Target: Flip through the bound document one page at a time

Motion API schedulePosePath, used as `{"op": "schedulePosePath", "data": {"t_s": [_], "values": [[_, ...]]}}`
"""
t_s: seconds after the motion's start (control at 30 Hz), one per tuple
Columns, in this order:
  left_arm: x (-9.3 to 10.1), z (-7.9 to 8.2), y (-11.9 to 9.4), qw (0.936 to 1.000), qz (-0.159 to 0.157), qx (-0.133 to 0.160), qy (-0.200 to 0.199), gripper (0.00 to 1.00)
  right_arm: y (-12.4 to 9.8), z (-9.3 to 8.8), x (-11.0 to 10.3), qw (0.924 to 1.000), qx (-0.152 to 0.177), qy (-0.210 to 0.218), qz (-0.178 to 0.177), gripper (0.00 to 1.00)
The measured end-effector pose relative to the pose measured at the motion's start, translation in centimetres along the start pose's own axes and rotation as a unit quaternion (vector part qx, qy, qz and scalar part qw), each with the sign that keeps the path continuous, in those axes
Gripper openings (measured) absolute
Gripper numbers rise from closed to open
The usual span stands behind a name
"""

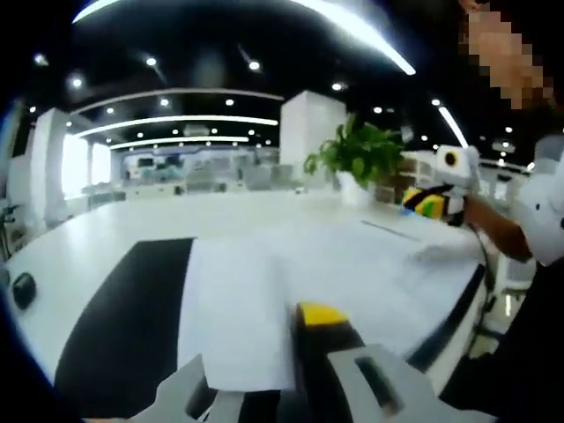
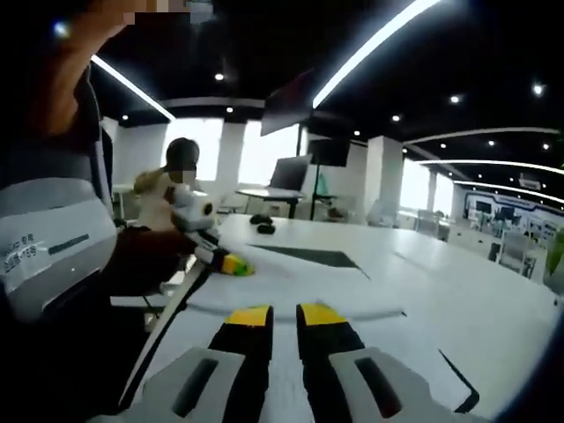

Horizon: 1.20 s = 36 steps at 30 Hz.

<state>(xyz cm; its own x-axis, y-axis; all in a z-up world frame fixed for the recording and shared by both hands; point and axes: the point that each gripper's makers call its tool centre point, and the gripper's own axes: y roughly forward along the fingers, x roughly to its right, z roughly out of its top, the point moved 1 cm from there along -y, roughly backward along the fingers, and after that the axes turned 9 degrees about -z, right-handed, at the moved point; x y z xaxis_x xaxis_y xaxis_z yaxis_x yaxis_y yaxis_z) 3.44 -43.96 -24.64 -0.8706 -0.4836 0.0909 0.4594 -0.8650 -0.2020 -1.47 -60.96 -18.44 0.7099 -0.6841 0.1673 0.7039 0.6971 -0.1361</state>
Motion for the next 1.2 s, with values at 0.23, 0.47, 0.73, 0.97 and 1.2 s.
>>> {"op": "schedulePosePath", "data": {"t_s": [0.23, 0.47, 0.73, 0.97, 1.2], "values": [[-0.1, -0.1, -0.1, 1.0000, -0.004, 0.004, -0.001, 0.06, 3.6, -0.2, 0.4, 0.9997, -0.012, 0.002, 0.021, 0.14], [-0.3, -0.2, -0.2, 1.0000, -0.001, 0.005, -0.002, 0.06, 6.0, -0.5, 1.4, 0.9996, -0.019, 0.008, 0.021, 0.14], [-0.5, -0.3, -0.3, 1.0000, 0.002, 0.003, 0.000, 0.06, 8.5, -1.4, 2.6, 0.9990, -0.038, 0.010, 0.021, 0.13], [-0.6, -0.4, -0.4, 1.0000, 0.001, 0.003, 0.003, 0.06, 10.7, -2.4, 1.8, 0.9971, -0.065, 0.006, 0.039, 0.12], [-0.6, -0.1, -0.7, 0.9999, 0.001, 0.011, -0.003, 0.06, 12.5, -3.0, 2.4, 0.9960, -0.080, 0.009, 0.040, 0.11]]}}
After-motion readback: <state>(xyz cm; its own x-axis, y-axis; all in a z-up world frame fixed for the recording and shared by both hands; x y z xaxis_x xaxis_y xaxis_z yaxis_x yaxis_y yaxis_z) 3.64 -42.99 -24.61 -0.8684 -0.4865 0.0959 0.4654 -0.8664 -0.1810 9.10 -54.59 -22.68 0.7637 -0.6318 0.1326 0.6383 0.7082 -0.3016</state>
